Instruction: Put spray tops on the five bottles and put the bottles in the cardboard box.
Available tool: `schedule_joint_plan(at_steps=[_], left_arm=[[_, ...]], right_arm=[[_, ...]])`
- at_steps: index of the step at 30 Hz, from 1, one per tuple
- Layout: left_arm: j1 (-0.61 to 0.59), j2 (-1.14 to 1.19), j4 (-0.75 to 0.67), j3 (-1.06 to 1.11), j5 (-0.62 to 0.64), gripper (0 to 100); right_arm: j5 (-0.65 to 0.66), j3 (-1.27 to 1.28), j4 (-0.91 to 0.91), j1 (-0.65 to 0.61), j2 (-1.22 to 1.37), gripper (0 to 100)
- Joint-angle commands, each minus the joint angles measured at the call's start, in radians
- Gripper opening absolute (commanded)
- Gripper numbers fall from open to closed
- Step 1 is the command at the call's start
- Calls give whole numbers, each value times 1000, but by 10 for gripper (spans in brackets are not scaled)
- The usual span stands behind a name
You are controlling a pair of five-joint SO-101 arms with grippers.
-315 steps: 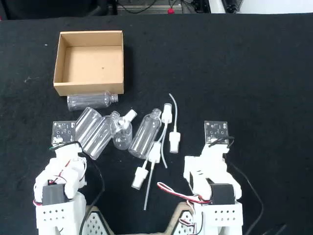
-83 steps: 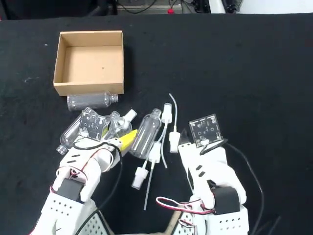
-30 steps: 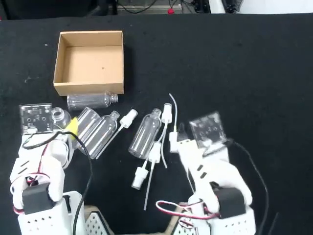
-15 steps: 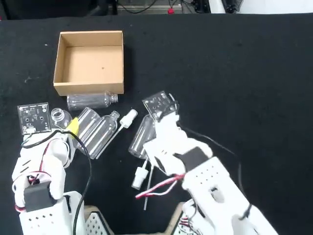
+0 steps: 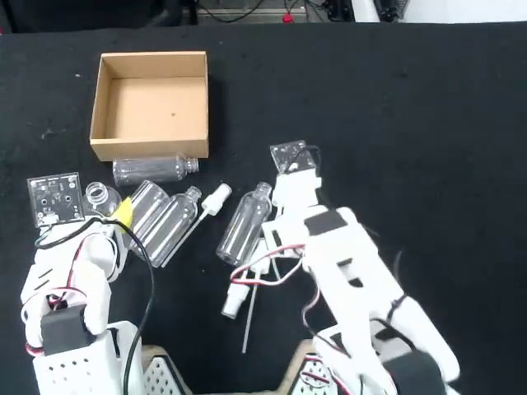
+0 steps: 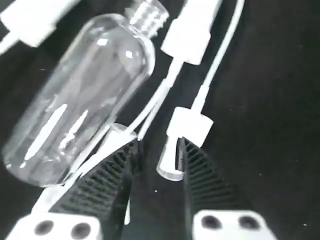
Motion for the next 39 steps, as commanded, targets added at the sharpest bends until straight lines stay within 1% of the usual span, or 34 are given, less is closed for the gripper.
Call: schedule_joint_plan(at_steps=[1,3,6,12,18,19,20,22,24,25,30,32,36,38,39], left_arm=[[-8,-12,-18,-24,8,216],[-8,-12,-18,-24,8,216],[-8,-12,-20,-24,9,216],[-8,-12,-20,-24,9,216],[-8,-12,-23,-24,8,216],[-8,-12,-21,-24,8,216],[-8,-12,-21,-24,8,216],[-8,-12,-21,-24,6,216],[-8,-12,-21,-24,6,216],[-8,-12,-21,-24,6,216],[-8,-12,-23,-24,6,216],[-8,-12,-23,-24,6,216],[-8,-12,-23,-25,6,216],[-10,-12,-23,-25,6,216],[-10,-12,-23,-25,6,216]], right_arm=[[-8,-71,-58,68,51,123],[-3,-73,-100,95,91,123],[-3,-76,-132,100,153,123],[0,-97,-137,133,219,123],[2,-130,-137,126,259,123],[20,-131,-137,127,266,123],[64,-131,-137,130,275,122],[203,-131,-135,169,286,84],[358,-133,-133,236,288,21],[433,-134,-130,282,282,8],[773,-136,-129,523,214,72],[922,-136,-129,592,168,101],[1197,-134,-129,681,84,129],[1283,-134,-127,706,54,132],[1286,-134,-126,713,42,134]])
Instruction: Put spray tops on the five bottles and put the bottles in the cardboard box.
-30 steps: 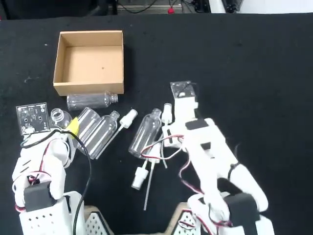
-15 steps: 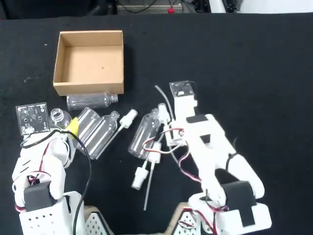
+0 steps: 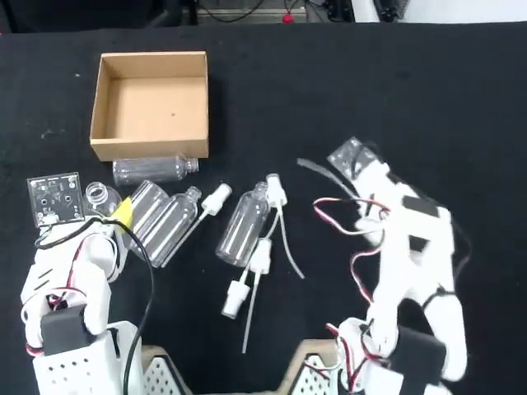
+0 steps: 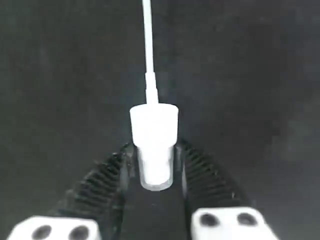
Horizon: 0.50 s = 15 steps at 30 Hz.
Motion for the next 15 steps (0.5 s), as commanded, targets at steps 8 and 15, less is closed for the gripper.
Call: schedule_joint_plan(at_steps=[8,15], left_arm=[[-10,-12,-23,-25,6,216],[-10,-12,-23,-25,6,216]], right_arm=[[-425,-229,377,41,-81,302],[-1091,-403,529,2,74,243]])
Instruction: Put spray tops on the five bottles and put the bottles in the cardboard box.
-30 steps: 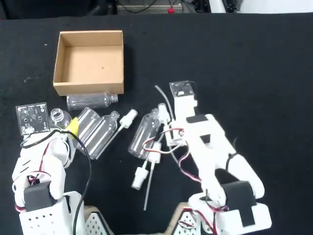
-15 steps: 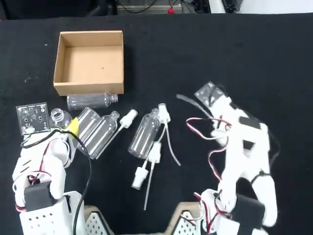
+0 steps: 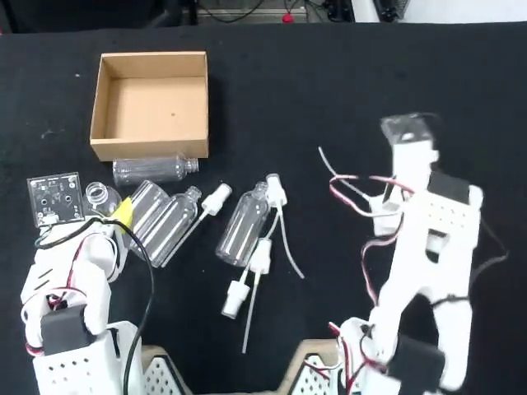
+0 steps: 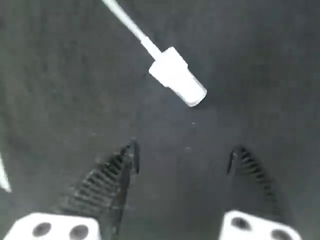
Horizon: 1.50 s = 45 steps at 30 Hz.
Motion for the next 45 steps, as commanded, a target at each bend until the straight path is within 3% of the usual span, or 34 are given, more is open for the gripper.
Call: schedule_joint_plan(at_steps=[1,4,7,11,14,28,34,45], left_arm=[[-10,-12,-23,-25,6,216],[-10,-12,-23,-25,6,216],[-10,-12,-23,-25,6,216],[-10,-12,-21,-25,6,216],[-10,-12,-23,-25,6,216],[-10,-12,-23,-25,5,216],[-10,-12,-23,-25,5,216],[-10,-12,-25,-25,5,216]], right_arm=[[-457,-94,21,-46,119,237],[-764,-170,29,-164,302,237],[-916,-320,123,-238,472,237],[-918,-568,325,-241,644,237],[-928,-716,381,-190,748,237],[-931,-1161,390,-51,1063,236],[-1082,-1294,396,-60,1173,237],[-895,-1372,488,-91,1118,234]])
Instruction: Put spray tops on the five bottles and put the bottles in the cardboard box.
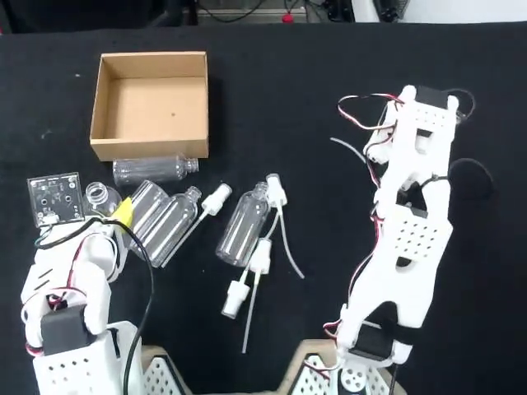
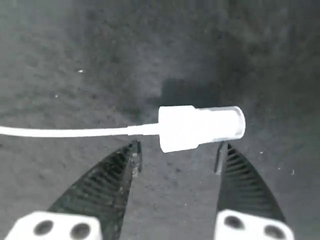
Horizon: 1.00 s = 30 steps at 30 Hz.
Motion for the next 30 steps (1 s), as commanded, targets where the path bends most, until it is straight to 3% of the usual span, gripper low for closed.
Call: schedule_joint_plan(at_steps=[1,8,13,16,24,30], left_arm=[[-10,-12,-25,-25,5,216],[-10,-12,-25,-25,5,216],[-10,-12,-25,-25,5,216],[-10,-12,-25,-25,5,216],[-13,-12,-21,-25,5,216],[-10,-12,-21,-31,5,216]], right_arm=[[51,-35,37,-40,-114,234],[144,-120,-6,-170,-222,234],[144,-105,-284,-176,-130,233],[144,-137,-339,-176,-54,233],[153,-188,-272,-161,91,233],[315,-246,-112,-210,70,233]])
